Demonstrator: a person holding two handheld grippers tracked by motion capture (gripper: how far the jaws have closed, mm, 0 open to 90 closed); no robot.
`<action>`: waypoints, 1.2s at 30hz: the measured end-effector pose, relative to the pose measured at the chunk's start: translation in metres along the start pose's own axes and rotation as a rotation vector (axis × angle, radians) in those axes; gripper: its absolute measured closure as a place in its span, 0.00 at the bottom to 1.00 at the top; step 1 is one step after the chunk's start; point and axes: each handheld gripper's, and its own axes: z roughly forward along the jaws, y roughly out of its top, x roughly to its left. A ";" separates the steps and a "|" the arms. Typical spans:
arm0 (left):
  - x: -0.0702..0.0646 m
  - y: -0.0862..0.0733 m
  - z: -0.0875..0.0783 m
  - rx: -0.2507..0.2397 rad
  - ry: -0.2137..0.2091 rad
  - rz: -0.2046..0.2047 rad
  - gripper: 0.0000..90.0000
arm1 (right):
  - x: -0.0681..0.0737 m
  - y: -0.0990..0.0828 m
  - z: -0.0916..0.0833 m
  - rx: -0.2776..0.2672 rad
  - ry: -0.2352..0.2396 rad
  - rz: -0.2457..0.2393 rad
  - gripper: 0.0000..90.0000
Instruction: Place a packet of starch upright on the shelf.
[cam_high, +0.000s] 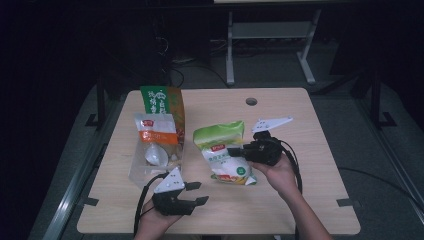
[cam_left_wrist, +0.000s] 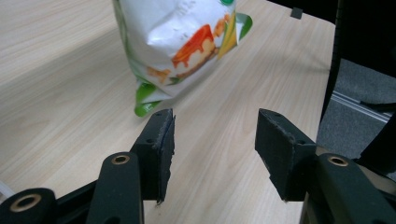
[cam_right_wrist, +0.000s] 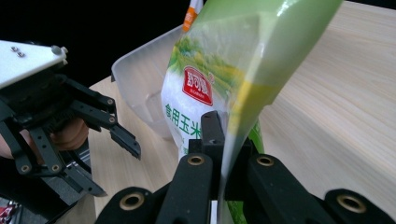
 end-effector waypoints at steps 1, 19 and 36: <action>0.000 0.000 0.000 0.000 0.000 0.000 0.52 | 0.000 0.000 0.000 0.000 0.000 0.000 0.99; -0.005 -0.007 -0.004 -0.023 -0.005 0.015 0.49 | 0.023 0.044 0.023 -0.006 0.058 -0.060 0.99; -0.014 -0.009 -0.002 -0.018 -0.026 0.043 0.47 | 0.053 0.089 0.072 -0.004 0.157 -0.133 0.99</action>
